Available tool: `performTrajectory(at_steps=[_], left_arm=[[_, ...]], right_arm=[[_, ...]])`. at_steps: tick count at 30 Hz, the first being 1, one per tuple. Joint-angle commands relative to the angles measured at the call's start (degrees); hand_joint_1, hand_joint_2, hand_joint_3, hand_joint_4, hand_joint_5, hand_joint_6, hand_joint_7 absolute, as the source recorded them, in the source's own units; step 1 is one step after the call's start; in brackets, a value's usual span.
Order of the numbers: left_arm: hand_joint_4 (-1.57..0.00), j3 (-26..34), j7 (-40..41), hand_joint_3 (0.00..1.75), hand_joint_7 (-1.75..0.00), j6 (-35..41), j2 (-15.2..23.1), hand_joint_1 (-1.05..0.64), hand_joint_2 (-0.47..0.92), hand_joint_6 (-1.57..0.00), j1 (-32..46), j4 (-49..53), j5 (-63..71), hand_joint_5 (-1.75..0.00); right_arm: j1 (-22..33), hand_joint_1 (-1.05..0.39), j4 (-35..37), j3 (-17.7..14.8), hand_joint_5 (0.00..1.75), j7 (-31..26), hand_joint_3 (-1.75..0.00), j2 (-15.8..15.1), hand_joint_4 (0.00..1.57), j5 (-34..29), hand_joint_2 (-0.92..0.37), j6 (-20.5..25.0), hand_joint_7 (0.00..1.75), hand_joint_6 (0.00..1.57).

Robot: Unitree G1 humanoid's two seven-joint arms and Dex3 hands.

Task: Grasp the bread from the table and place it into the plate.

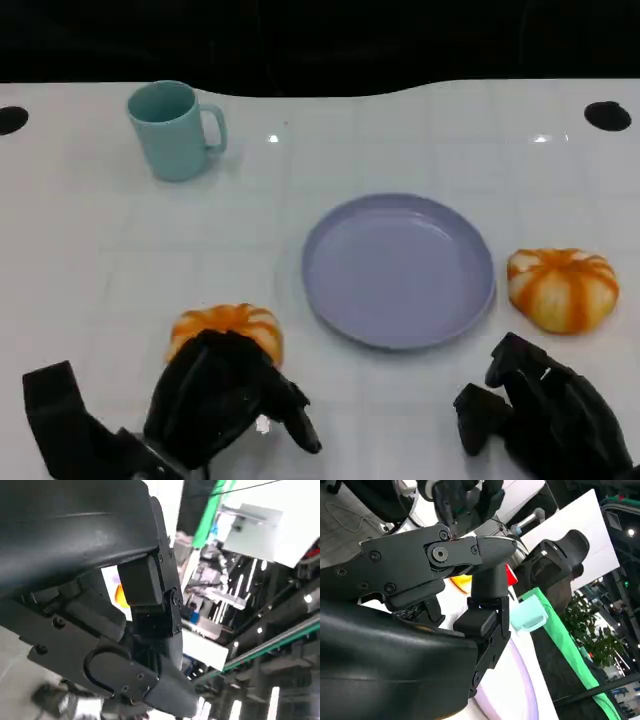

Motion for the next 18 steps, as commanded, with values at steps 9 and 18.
performTrajectory(at_steps=[9,18], left_arm=[[-1.29,-0.64,7.91,0.11,0.0,-23.17,8.49,-1.05,0.92,-1.04,-3.79,0.64,14.88,-0.21],[-0.92,-3.1,21.99,0.17,0.0,-30.02,15.87,-1.05,0.92,-0.68,-2.42,-5.25,32.04,-0.14]], right_arm=[[-0.07,-0.57,0.05,-0.27,1.72,0.6,-0.24,-0.51,0.78,0.45,-0.92,-0.67,1.46,0.68],[-0.01,-0.57,-0.17,-0.22,1.71,0.47,-0.23,-0.7,0.78,0.31,-0.92,-0.42,1.46,0.68]])
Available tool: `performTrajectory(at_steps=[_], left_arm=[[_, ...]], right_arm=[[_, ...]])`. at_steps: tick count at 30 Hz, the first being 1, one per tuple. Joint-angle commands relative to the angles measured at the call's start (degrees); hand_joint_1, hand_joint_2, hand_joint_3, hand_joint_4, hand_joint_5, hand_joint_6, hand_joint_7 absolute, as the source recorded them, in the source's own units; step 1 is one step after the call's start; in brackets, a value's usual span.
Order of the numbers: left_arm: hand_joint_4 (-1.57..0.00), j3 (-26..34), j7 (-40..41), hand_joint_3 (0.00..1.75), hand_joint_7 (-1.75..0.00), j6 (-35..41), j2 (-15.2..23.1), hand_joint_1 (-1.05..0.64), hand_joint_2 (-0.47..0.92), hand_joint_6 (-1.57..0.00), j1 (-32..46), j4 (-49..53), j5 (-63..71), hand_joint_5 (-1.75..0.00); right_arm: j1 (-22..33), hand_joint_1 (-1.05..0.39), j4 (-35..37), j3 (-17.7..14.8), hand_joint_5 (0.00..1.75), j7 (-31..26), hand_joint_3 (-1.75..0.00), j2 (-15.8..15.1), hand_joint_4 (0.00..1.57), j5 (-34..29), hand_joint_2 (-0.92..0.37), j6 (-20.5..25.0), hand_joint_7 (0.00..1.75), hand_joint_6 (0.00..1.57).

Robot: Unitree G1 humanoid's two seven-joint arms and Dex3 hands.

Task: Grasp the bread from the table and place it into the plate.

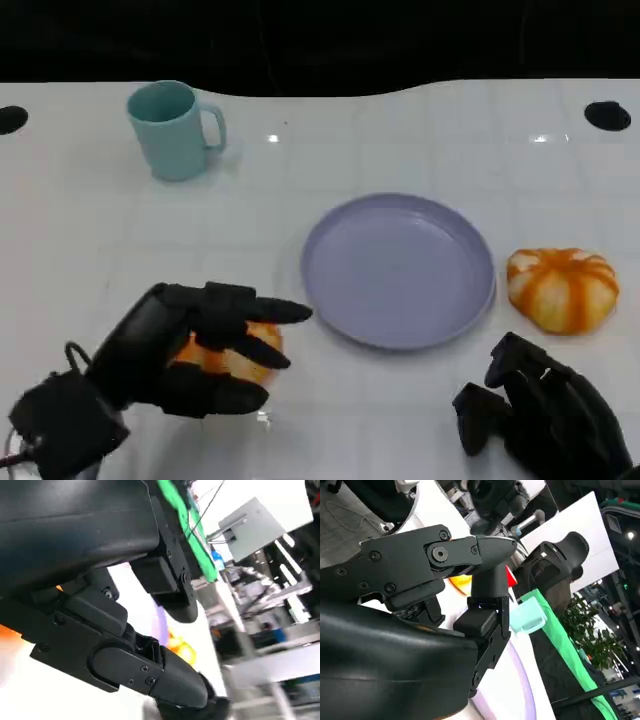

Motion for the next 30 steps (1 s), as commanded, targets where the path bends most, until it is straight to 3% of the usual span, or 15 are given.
performTrajectory(at_steps=[1,7,8,9,10,11,14,24,30], left_arm=[[-0.89,-1.12,6.62,0.19,0.0,-2.72,4.01,-1.05,0.92,-0.65,1.11,-2.36,7.62,-0.14],[-0.65,-2.92,18.94,0.37,0.0,0.49,10.64,-1.05,0.92,-0.4,3.69,-12.87,30.11,-0.1],[-0.42,-3.43,20.46,0.41,-0.03,1.28,11.38,-1.05,0.92,-0.32,3.9,-13.98,32.69,-0.49],[-0.21,-3.95,21.6,0.43,-0.06,1.92,11.87,-1.05,0.92,-0.27,4.04,-14.57,34.0,-1.02],[-0.11,-4.93,22.41,0.44,-0.09,3.72,12.83,-1.05,0.92,-0.25,4.02,-15.89,37.42,-1.3],[-0.04,-5.88,23.27,0.4,-0.27,5.43,13.6,-1.05,0.92,-0.11,3.99,-17.03,40.43,-1.43],[0.0,-8.44,24.83,0.37,-0.49,10.19,15.19,-1.05,0.92,-0.01,4.05,-19.82,46.72,-1.5],[0.0,-15.77,28.94,0.31,-0.65,19.1,17.7,-1.05,0.92,0.0,1.87,-20.81,55.72,-1.53],[0.0,-20.74,30.91,0.27,-0.8,23.16,18.23,-1.05,0.91,0.0,-1.54,-16.02,59.6,-1.55]], right_arm=[[0.03,-0.57,-0.31,-0.21,1.71,-0.02,-0.23,-0.75,0.78,0.29,-0.92,0.11,1.46,0.67],[0.23,-0.57,-0.73,-0.08,1.71,-0.11,-0.23,-0.7,0.77,0.34,-0.92,0.43,1.46,0.67],[0.25,-0.57,-0.79,-0.07,1.71,-0.16,-0.23,-0.68,0.77,0.34,-0.92,0.51,1.46,0.67],[0.27,-0.57,-0.82,-0.07,1.71,-0.2,-0.22,-0.68,0.77,0.33,-0.92,0.53,1.46,0.67],[0.32,-0.57,-0.89,-0.01,1.71,-0.37,-0.22,-0.66,0.77,0.18,-0.92,0.41,1.46,0.67],[0.38,-0.57,-0.97,0.03,1.71,-0.52,-0.22,-0.63,0.77,0.06,-0.92,0.27,1.46,0.67],[0.62,-0.58,-1.33,0.16,1.71,-0.84,-0.23,-0.56,0.78,-0.13,-0.92,0.03,1.46,0.67],[1.53,-0.58,-2.78,0.45,1.72,-1.31,-0.24,-0.57,0.77,-0.19,-0.92,0.56,1.48,0.67],[1.74,-0.58,-3.26,0.35,1.73,-1.56,-0.23,-0.43,0.78,0.11,-0.92,1.2,1.48,0.68]])
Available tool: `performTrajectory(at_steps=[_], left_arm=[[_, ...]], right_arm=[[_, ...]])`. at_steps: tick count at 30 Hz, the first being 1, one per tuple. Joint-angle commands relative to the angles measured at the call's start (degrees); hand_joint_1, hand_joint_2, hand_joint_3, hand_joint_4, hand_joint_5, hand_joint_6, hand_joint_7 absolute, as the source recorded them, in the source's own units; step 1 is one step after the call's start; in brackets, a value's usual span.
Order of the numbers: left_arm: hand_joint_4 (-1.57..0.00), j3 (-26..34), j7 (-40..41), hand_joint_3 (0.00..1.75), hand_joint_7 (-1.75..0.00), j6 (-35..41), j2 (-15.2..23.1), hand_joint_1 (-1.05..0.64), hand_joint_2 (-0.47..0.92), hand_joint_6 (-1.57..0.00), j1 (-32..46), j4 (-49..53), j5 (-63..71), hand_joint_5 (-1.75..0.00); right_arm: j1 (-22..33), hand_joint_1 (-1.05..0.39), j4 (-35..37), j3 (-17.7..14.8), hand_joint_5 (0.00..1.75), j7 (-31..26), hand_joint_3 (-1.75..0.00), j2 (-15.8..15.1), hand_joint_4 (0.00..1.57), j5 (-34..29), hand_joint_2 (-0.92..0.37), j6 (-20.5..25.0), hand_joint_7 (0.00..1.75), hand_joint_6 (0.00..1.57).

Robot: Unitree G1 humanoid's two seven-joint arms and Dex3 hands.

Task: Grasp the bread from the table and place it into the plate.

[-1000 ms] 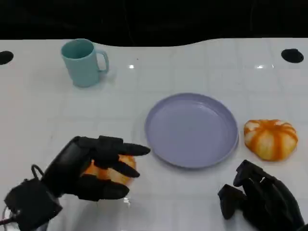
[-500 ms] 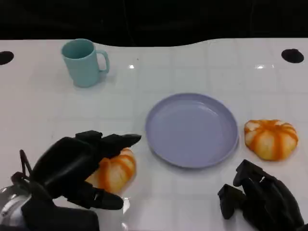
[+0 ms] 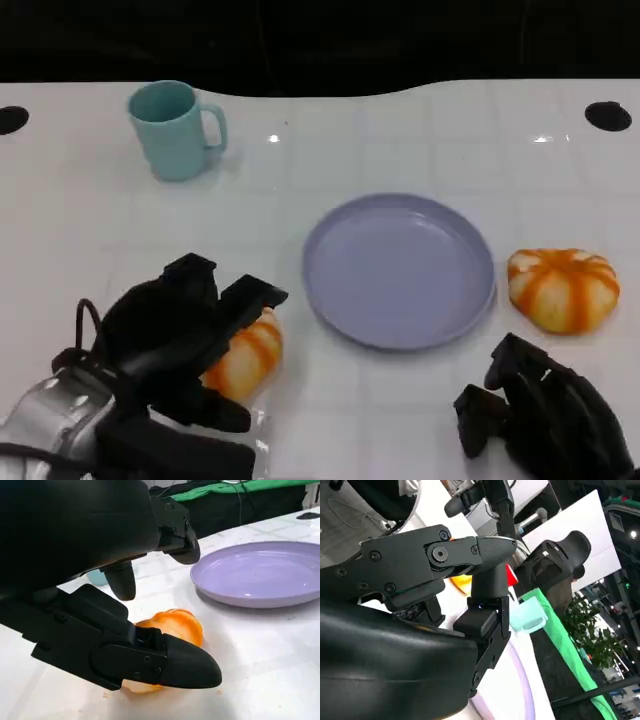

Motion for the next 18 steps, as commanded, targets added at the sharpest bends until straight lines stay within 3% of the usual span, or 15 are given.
performTrajectory(at_steps=[1,11,14,18], left_arm=[[0.0,-3.59,1.56,0.28,-0.81,3.26,1.26,-1.05,0.91,0.0,-2.88,4.8,2.78,-1.56],[0.0,-10.56,5.44,0.33,-1.05,7.56,0.4,-1.05,0.77,0.0,-8.67,18.03,3.31,-1.63],[0.0,-11.77,6.74,0.41,-1.11,7.85,0.31,-1.05,0.71,0.0,-9.67,20.9,2.64,-1.62],[0.0,-13.14,8.62,0.64,-1.2,7.62,0.13,-1.05,0.57,0.0,-11.05,25.02,1.01,-1.63]], right_arm=[[0.62,-0.58,-1.19,-0.12,1.72,-0.51,-0.22,-0.51,0.78,0.5,-0.92,0.53,1.48,0.68],[1.0,-0.57,-2.04,-0.16,1.72,-0.44,-0.23,-0.44,0.78,0.69,-0.92,1.26,1.48,0.68],[0.98,-0.57,-1.97,-0.2,1.73,-0.09,-0.23,-0.47,0.77,0.7,-0.92,1.06,1.48,0.67],[0.88,-0.57,-1.79,-0.42,1.73,0.19,-0.23,-0.36,0.77,1.1,-0.92,1.25,1.47,0.67]])
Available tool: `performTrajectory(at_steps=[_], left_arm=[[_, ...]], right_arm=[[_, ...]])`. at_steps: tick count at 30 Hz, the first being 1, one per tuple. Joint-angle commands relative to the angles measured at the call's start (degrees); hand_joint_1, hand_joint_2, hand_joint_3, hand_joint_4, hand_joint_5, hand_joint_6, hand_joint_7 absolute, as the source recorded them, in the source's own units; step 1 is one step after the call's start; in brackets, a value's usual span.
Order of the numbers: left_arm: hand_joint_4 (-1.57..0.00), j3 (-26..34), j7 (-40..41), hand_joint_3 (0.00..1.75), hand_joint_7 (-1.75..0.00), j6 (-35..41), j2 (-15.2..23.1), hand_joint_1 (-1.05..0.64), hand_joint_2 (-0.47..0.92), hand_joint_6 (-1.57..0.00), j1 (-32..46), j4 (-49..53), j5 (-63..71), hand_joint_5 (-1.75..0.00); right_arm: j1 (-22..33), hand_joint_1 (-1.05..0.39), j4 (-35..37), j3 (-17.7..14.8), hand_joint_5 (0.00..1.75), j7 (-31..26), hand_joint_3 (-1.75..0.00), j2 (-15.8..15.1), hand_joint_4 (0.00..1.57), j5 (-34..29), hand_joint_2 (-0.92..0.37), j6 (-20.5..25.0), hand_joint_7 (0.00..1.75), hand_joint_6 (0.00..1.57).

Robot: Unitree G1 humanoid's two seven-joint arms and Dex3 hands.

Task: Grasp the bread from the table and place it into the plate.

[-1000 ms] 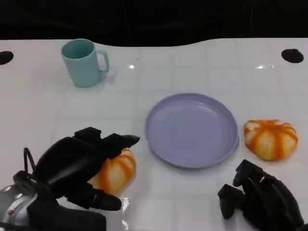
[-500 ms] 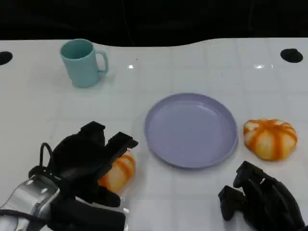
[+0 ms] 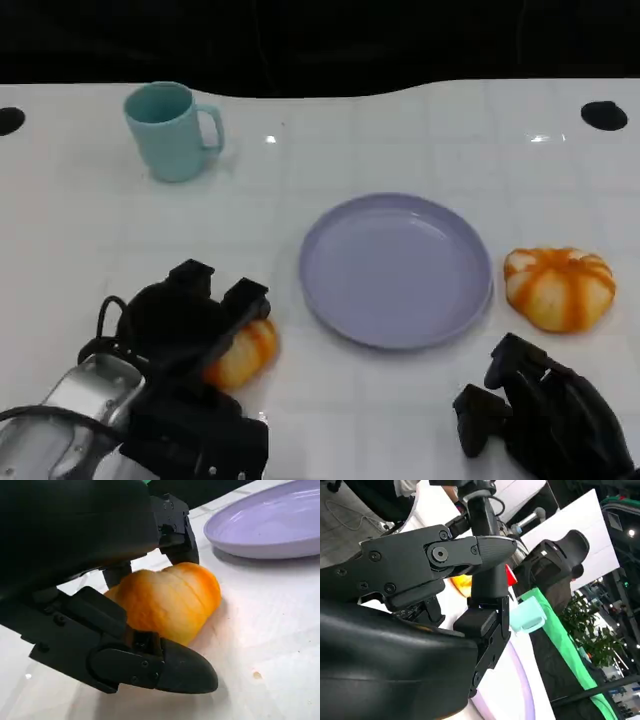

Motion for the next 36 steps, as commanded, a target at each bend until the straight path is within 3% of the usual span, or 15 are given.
performTrajectory(at_steps=[1,6,8,9,12,13,15,17,18,19,22,29,36], left_arm=[[0.0,-1.71,1.4,0.76,-1.21,0.45,0.49,-1.05,0.49,0.0,-0.61,5.97,-1.54,-1.63],[0.0,-2.77,3.81,1.5,-1.37,-2.23,-0.24,-1.05,0.05,0.0,-3.06,13.39,-5.27,-1.73],[-0.01,-3.4,6.21,1.65,-1.46,-3.73,-0.39,-1.05,-0.03,0.0,-4.01,16.19,-5.82,-1.74],[-0.11,-3.65,7.8,1.71,-1.53,-4.74,-0.49,-1.05,-0.03,0.0,-4.44,17.67,-6.09,-1.74],[-0.33,-4.45,13.65,1.74,-1.68,-8.08,-0.88,-1.05,0.04,0.0,-5.7,22.26,-6.85,-1.75],[-0.71,-4.67,16.31,1.74,-1.65,-9.31,-1.13,-1.02,0.19,-0.27,-6.14,24.06,-7.02,-1.74],[-1.05,-5.55,22.64,1.75,-1.56,-11.02,-1.85,-0.98,0.33,-0.62,-7.22,28.1,-6.54,-1.67],[-1.3,-6.48,26.9,1.75,-1.51,-11.86,-2.59,-0.99,0.48,-0.99,-8.34,31.76,-6.26,-1.66],[-1.34,-7.11,29.6,1.75,-1.5,-12.13,-2.91,-0.99,0.51,-1.08,-8.83,33.35,-5.88,-1.66],[-1.48,-7.61,32.42,1.75,-1.64,-12.72,-3.23,-0.99,0.58,-1.34,-9.23,34.86,-5.71,-1.71],[-1.56,-8.94,38.21,1.75,-1.74,-14.33,-3.88,-1.0,0.67,-1.55,-10.41,38.21,-5.63,-1.74],[-1.57,-10.44,47.29,1.75,-1.75,-18.03,-4.59,-1.01,0.81,-1.57,-11.96,42.05,-6.75,-1.75],[-1.57,-6.98,49.31,1.75,-1.75,-21.23,-4.61,-1.0,0.89,-1.57,-13.04,38.97,-11.11,-1.75]], right_arm=[[0.32,-0.57,-0.25,-0.32,1.73,0.38,-0.23,-0.54,0.77,0.96,-0.92,0.14,1.47,0.67],[0.31,-0.57,-0.35,-0.16,1.73,-0.18,-0.22,-0.68,0.78,0.47,-0.92,0.07,1.47,0.68],[0.25,-0.57,-0.26,-0.19,1.73,-0.12,-0.22,-0.63,0.78,0.57,-0.92,0.09,1.47,0.68],[0.21,-0.56,-0.2,-0.22,1.73,0.04,-0.22,-0.58,0.78,0.69,-0.92,0.05,1.47,0.68],[0.21,-0.56,-0.26,-0.24,1.73,0.31,-0.23,-0.58,0.78,0.87,-0.92,0.12,1.47,0.67],[0.27,-0.55,-0.36,-0.18,1.73,0.26,-0.23,-0.62,0.78,0.75,-0.92,0.01,1.47,0.67],[0.3,-0.56,-0.35,-0.17,1.74,0.41,-0.24,-0.64,0.78,0.76,-0.92,-0.15,1.47,0.67],[0.29,-0.56,-0.21,-0.23,1.74,0.52,-0.24,-0.6,0.78,0.82,-0.92,-0.31,1.47,0.67],[0.32,-0.56,-0.29,-0.22,1.74,0.36,-0.24,-0.6,0.78,0.79,-0.92,-0.14,1.47,0.67],[0.29,-0.56,-0.24,-0.24,1.74,0.48,-0.23,-0.61,0.78,0.85,-0.92,-0.09,1.47,0.67],[0.29,-0.56,-0.4,-0.26,1.74,0.4,-0.23,-0.57,0.77,1.04,-0.92,0.35,1.47,0.67],[0.0,-0.56,0.12,-0.2,1.74,0.18,-0.24,-0.57,0.77,0.52,-0.92,-0.44,1.48,0.67],[-0.21,-0.57,0.36,-0.35,1.73,0.06,-0.23,-0.66,0.77,0.66,-0.92,-0.09,1.49,0.67]])
